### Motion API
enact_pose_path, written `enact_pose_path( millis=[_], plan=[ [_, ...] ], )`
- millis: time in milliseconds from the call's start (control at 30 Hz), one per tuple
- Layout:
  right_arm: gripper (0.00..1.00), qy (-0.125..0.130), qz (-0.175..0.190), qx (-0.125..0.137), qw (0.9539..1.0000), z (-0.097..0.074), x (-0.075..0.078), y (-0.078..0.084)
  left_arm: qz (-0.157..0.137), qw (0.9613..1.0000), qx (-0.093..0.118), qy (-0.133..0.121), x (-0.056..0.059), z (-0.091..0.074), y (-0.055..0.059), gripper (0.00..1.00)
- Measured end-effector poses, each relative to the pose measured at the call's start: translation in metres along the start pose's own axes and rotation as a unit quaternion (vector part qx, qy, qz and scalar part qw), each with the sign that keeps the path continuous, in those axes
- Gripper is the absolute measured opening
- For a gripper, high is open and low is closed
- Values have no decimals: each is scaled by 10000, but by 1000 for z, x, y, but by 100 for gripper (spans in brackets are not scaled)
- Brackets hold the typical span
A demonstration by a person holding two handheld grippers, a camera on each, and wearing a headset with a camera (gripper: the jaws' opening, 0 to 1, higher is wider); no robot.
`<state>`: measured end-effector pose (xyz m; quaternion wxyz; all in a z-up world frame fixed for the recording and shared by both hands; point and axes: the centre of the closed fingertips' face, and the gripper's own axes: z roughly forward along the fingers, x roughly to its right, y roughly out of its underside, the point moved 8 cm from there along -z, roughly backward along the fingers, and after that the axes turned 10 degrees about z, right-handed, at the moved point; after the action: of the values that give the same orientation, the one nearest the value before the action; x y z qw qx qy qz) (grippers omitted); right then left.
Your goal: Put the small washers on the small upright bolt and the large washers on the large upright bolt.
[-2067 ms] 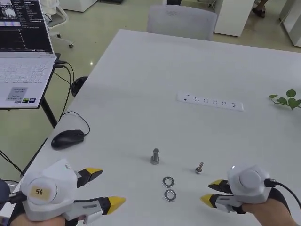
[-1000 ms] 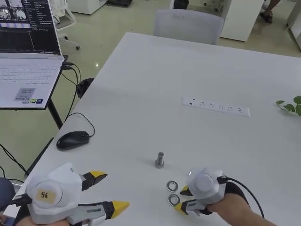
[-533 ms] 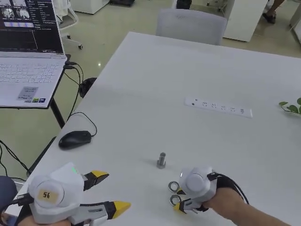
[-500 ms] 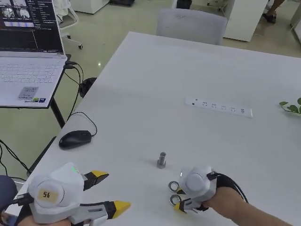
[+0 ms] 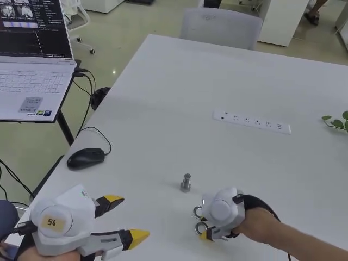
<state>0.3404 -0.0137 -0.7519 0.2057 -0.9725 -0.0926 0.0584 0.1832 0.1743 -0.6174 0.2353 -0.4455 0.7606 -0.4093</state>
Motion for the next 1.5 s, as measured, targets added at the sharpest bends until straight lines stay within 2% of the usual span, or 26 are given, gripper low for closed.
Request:
enact_pose_path(
  millis=[367,500,733,900,1267,1500],
  plan=[
    [23,71,91,-42,9999,-3,-1,1,-7,10000,7,-27,-1,-1,1,57],
    [23,104,221,85,9997,-6,-2,-1,-20,10000,14,-34,-1,-1,1,57],
    [23,127,296,124,9994,-8,-1,-1,-23,10000,11,-19,-1,-1,1,57],
    [23,200,392,244,9987,-13,1,-5,-30,10000,21,-27,-2,-1,1,57],
    [23,542,516,481,9960,-40,18,-28,-19,10000,31,-12,-3,-1,2,57],
    [23,793,734,680,9918,-57,43,-48,-30,10000,41,-16,-3,-1,2,57]
  ],
)
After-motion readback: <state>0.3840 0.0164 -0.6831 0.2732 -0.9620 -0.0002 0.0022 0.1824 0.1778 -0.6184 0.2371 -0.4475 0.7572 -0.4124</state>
